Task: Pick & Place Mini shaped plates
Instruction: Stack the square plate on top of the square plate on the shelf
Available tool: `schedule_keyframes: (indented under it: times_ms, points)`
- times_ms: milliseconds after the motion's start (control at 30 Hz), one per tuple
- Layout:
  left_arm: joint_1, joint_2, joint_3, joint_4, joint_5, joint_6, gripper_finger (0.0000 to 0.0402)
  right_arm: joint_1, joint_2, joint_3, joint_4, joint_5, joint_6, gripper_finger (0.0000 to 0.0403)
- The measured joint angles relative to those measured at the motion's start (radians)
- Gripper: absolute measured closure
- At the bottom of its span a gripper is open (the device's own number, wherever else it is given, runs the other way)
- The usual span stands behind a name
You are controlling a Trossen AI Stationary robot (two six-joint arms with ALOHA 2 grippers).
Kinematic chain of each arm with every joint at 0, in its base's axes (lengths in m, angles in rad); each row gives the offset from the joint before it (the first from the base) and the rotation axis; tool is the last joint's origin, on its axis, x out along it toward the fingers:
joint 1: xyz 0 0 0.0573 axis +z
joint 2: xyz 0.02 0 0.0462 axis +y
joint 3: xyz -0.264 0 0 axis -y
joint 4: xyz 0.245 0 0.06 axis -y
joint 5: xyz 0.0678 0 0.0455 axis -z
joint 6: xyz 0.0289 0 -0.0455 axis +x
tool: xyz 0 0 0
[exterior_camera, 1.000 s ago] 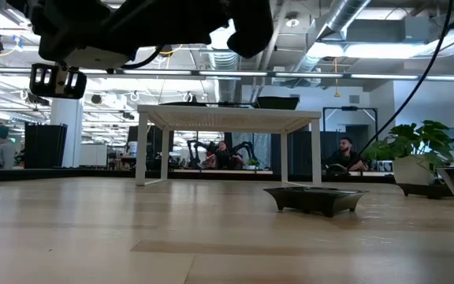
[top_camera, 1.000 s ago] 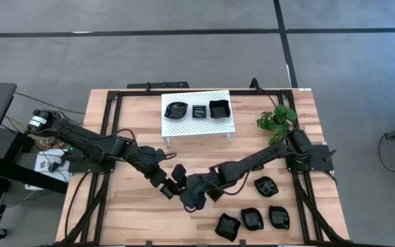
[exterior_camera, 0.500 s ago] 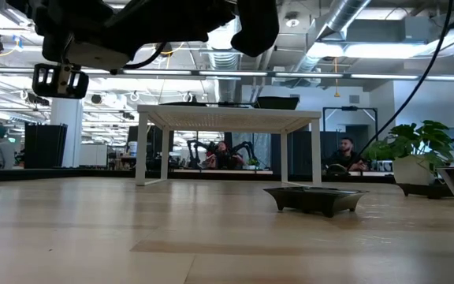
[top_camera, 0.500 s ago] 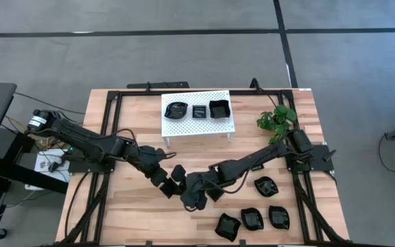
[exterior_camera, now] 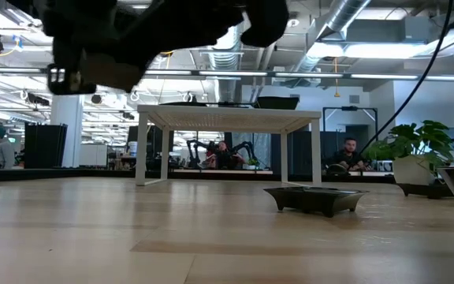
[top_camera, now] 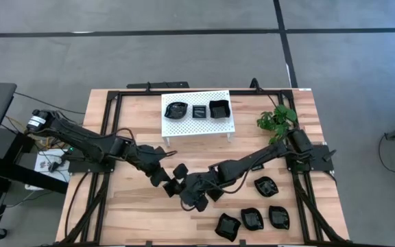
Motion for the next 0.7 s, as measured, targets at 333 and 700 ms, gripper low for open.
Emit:
schedule_keyframes:
  times_ms: [333,700]
  points:
    - [0.019,-0.201,0.001,0.015,-0.104,0.289,0.0316,0.08,-0.072,0.0,-0.139,0.171,0.11,0.0401]
    - [0.015,-0.277,0.002,0.028,-0.235,0.571,0.0317,-0.024,-0.273,0.001,-0.333,0.501,0.13,0.0401]
